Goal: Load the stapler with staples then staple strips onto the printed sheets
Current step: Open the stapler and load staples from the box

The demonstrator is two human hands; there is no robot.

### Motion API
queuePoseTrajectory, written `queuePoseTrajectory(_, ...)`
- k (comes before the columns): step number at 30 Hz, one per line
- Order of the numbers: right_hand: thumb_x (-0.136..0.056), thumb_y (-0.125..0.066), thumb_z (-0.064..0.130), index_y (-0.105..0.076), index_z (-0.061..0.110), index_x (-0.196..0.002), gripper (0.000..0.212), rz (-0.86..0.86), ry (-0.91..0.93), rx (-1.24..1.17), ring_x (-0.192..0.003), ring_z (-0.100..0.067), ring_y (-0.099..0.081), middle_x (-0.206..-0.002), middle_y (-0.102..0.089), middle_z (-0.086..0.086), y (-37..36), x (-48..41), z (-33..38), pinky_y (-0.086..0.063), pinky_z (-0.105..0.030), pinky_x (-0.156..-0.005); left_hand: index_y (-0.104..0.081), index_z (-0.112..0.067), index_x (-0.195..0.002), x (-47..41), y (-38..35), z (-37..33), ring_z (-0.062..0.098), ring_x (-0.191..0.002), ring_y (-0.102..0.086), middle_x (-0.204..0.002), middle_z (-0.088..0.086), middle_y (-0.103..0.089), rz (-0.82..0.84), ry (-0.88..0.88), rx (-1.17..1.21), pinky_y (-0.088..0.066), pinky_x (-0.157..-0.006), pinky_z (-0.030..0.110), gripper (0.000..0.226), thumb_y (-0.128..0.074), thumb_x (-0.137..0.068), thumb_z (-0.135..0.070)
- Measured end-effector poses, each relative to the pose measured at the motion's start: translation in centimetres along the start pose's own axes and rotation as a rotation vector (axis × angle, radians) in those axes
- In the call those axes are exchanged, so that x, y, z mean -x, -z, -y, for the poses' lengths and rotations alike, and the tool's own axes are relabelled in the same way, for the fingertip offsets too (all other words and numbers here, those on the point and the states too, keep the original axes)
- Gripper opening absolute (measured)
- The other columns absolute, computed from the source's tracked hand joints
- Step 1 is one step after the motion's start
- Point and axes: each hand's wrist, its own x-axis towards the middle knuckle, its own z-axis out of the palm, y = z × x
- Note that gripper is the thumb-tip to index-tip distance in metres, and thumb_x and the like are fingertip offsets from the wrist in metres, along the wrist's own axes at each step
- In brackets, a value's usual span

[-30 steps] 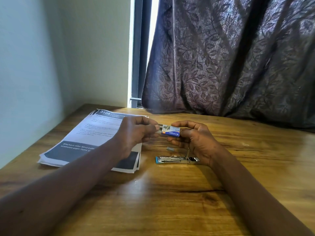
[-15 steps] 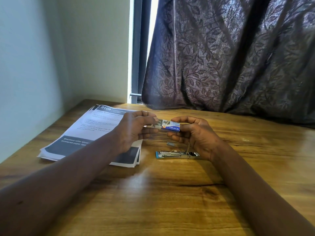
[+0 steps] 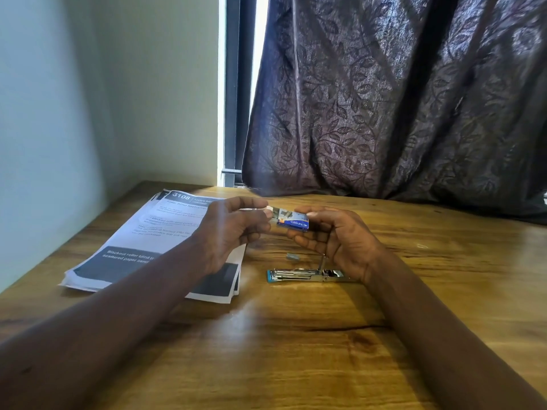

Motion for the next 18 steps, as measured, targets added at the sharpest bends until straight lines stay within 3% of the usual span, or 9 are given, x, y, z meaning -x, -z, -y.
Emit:
queuePoseTrajectory(9, -0.093, -0.06, -0.006, -0.069, -0.005, -0.112, 0.021, 0.006, 0.004, -0.003, -0.085, -0.033, -0.077, -0.104, -0.075, -0.027, -0.21, 0.15, 0.01, -0.065, -0.032, -0.07, -0.073, -0.01, -0.104, 0.18, 0.04, 0.32, 0.017, -0.079, -0.074, -0.1, 0.018, -0.077, -0.027, -0.124, -0.13, -0.061, -0.075, 0.031, 0.022, -0.08, -0.083, -0.007)
queuePoseTrajectory(11, -0.093, -0.061, -0.007, -0.069, -0.005, -0.113, 0.022, 0.014, 0.007, -0.009, -0.086, -0.034, -0.077, -0.105, -0.074, -0.027, -0.29, 0.15, -0.12, -0.065, -0.032, -0.07, -0.074, -0.013, -0.101, 0.2, 0.0, 0.54, 0.016, -0.083, -0.077, -0.095, 0.011, -0.078, -0.051, -0.207, -0.222, -0.063, -0.075, 0.032, 0.018, -0.08, -0.084, -0.01)
queuePoseTrajectory(14, -0.092, -0.063, -0.006, -0.068, -0.004, -0.113, 0.023, 0.026, 0.029, -0.024, -0.087, -0.035, -0.077, -0.105, -0.075, -0.027, -0.33, 0.04, -0.3, -0.065, -0.033, -0.072, -0.076, -0.021, -0.095, 0.15, -0.12, 0.77, 0.01, -0.085, -0.077, -0.087, -0.004, -0.079, -0.091, -0.364, -0.369, -0.061, -0.069, 0.021, 0.014, -0.081, -0.084, -0.016)
queuePoseTrajectory(18, -0.089, -0.067, -0.003, -0.069, -0.002, -0.112, 0.023, 0.027, 0.081, -0.035, -0.085, -0.034, -0.077, -0.102, -0.075, -0.026, -0.34, -0.15, -0.38, -0.064, -0.035, -0.077, -0.077, -0.028, -0.095, 0.17, -0.31, 0.87, 0.008, -0.086, -0.077, -0.085, -0.011, -0.08, -0.08, -0.453, -0.397, -0.062, -0.076, 0.024, 0.013, -0.078, -0.088, -0.017)
